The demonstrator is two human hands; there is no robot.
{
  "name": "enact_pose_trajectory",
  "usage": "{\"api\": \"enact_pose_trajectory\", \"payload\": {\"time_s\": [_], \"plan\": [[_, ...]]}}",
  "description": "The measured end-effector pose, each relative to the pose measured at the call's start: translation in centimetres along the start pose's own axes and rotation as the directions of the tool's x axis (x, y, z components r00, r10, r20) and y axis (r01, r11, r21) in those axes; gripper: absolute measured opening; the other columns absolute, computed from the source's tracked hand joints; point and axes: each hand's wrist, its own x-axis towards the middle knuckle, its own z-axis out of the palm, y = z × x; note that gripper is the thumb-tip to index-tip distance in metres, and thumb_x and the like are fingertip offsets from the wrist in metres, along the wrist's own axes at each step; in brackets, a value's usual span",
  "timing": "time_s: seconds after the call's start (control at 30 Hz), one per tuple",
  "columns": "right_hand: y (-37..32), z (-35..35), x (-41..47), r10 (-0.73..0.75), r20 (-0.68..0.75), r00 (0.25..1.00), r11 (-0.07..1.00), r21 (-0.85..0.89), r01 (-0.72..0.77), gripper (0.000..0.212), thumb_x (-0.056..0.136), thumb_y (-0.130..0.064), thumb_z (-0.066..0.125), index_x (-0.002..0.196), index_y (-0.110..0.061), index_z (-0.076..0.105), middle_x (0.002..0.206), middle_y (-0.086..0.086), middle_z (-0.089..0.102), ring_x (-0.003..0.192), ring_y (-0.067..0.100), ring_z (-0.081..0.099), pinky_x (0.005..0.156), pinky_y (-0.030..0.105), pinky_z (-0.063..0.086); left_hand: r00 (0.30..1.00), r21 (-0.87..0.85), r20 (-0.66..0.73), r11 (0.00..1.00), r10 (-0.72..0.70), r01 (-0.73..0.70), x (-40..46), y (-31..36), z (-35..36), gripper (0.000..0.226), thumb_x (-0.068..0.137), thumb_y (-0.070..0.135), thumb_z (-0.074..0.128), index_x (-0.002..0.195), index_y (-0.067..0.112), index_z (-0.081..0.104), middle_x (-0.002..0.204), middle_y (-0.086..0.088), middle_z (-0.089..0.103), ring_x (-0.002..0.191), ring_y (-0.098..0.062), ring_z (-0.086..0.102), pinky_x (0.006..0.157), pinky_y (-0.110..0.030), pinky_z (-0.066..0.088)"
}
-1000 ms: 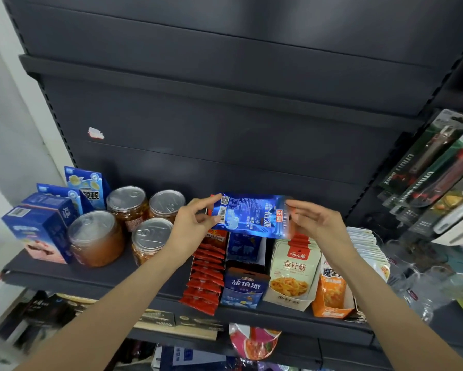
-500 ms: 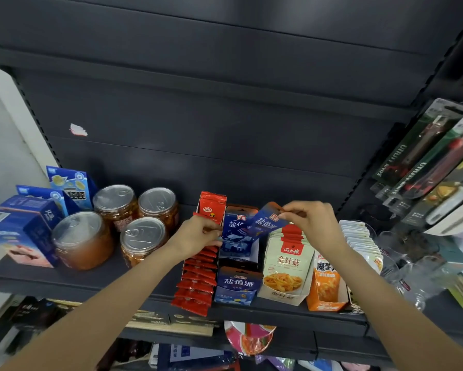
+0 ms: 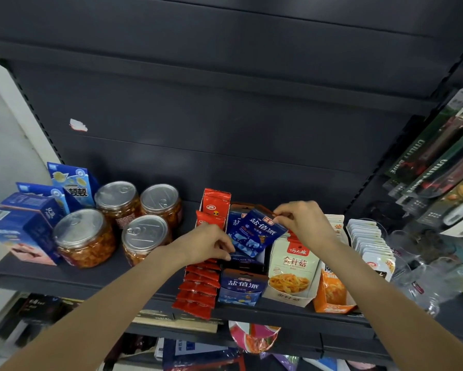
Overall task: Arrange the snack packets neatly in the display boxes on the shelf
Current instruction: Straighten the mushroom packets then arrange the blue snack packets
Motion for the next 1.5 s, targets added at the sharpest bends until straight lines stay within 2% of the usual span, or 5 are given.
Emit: {"api": "enact_pose_trajectory", "payload": {"time_s": [0.7,1.1,1.3,1.4,1.5], "plan": [[-1.0,5.1,6.0,-0.085,0.077,0.993,0.969,-0.226,0.101,0.017,0.091,-0.018,0.057,0.107,-0.015,0.063,0.104,0.001,0.055,0.095,0.016,0.057,0.073,0.027,0.049,0.982,-0.126,-0.187,0.992,-0.013,-0.011,-0.9,-0.6,-1.0,0.014,0.087,0.02,0.065,0.099,0.021,0.072,0.094,0.02,0.065,0.09,0.009,0.058,0.081,-0.012,0.047],[-1.9,2.5,5.6,-0.005,-0.078,0.997,0.998,0.057,0.009,0.019,0.089,-0.025,0.061,0.104,-0.014,0.064,0.1,0.0,0.052,0.091,0.014,0.056,0.079,0.031,0.05,0.962,-0.162,-0.269,0.987,-0.044,0.0,-0.3,0.0,-1.6,0.009,0.089,0.017,0.063,0.096,0.018,0.068,0.095,0.01,0.067,0.089,0.001,0.062,0.08,-0.017,0.051],[-3.9,0.0,2.5,-0.137,0.263,0.955,0.99,-0.006,0.144,0.027,0.088,-0.031,0.062,0.114,-0.025,0.066,0.102,-0.006,0.062,0.095,0.011,0.057,0.082,0.034,0.05,0.922,-0.214,-0.387,0.975,-0.025,-0.064,-0.3,1.8,-2.7,0.007,0.088,0.016,0.063,0.087,0.022,0.066,0.079,0.012,0.066,0.073,0.004,0.062,0.069,-0.011,0.047],[-4.2,-0.8,1.9,-0.117,0.106,0.987,0.993,0.009,0.117,0.014,0.089,-0.024,0.061,0.101,-0.024,0.069,0.097,-0.007,0.063,0.093,0.013,0.058,0.079,0.037,0.05,0.9,-0.317,-0.432,0.943,-0.049,-0.1,-0.7,2.1,-3.3,0.005,0.091,0.023,0.06,0.089,0.026,0.064,0.082,0.008,0.067,0.076,0.002,0.063,0.069,-0.013,0.047],[-4.0,-1.8,1.3,-0.068,-0.073,0.995,0.992,0.104,0.076,0.012,0.088,-0.019,0.062,0.097,-0.02,0.071,0.093,-0.005,0.066,0.088,0.011,0.059,0.078,0.031,0.049,0.938,-0.63,-0.237,0.775,-0.253,0.05,-1.8,2.5,-3.7,0.016,0.095,0.034,0.05,0.104,0.023,0.058,0.083,-0.002,0.069,0.074,-0.009,0.066,0.071,-0.022,0.055]]}}
